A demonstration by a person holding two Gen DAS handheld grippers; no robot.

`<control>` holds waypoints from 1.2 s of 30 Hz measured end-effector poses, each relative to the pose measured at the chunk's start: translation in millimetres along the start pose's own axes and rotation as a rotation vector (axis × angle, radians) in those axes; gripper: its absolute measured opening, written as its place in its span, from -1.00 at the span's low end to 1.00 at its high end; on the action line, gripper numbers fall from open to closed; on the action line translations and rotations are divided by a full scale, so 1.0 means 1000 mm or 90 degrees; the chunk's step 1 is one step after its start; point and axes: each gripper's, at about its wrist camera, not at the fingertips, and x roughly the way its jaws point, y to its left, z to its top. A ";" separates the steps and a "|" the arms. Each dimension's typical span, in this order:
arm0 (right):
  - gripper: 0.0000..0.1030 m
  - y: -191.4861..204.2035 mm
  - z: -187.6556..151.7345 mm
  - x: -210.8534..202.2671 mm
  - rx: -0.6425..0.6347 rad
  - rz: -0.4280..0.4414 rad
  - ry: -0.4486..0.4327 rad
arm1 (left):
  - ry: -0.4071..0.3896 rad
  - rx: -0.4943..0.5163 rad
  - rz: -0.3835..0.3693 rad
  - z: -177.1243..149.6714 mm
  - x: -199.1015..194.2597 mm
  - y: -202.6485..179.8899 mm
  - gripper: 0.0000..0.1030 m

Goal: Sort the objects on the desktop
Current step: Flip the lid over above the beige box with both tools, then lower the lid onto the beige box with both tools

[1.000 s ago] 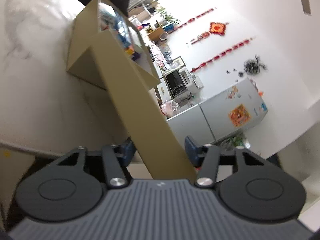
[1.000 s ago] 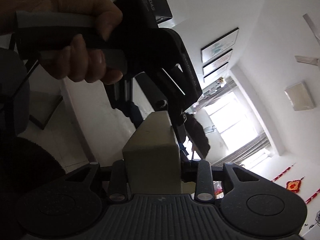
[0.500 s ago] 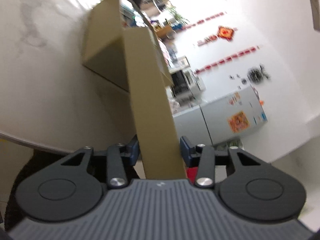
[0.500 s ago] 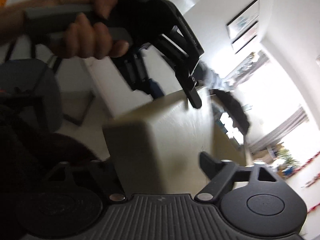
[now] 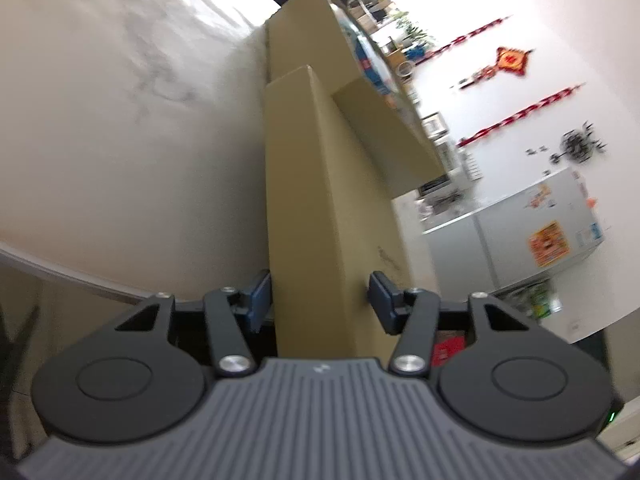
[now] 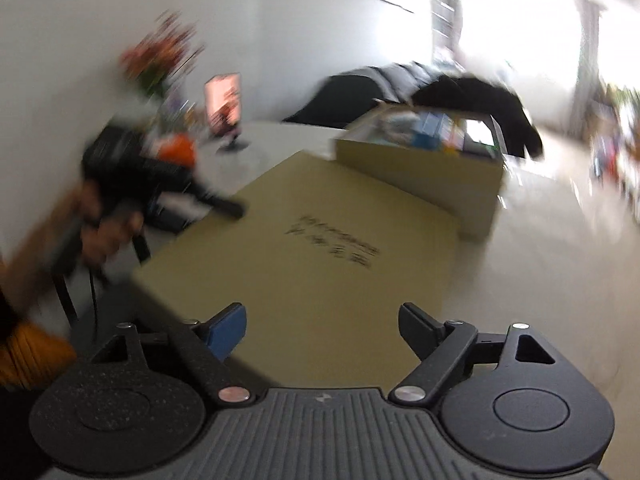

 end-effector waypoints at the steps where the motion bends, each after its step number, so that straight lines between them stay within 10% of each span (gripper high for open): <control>1: 0.60 -0.012 -0.003 0.003 0.037 0.008 0.001 | 0.007 0.005 0.012 0.000 0.000 0.001 0.01; 17: 0.11 -0.095 -0.058 0.063 0.328 0.136 0.052 | 0.102 0.129 0.032 -0.007 -0.006 0.002 0.04; 36: 0.14 -0.131 -0.092 0.099 0.496 0.261 0.018 | 0.068 0.032 -0.068 -0.026 -0.002 0.035 0.13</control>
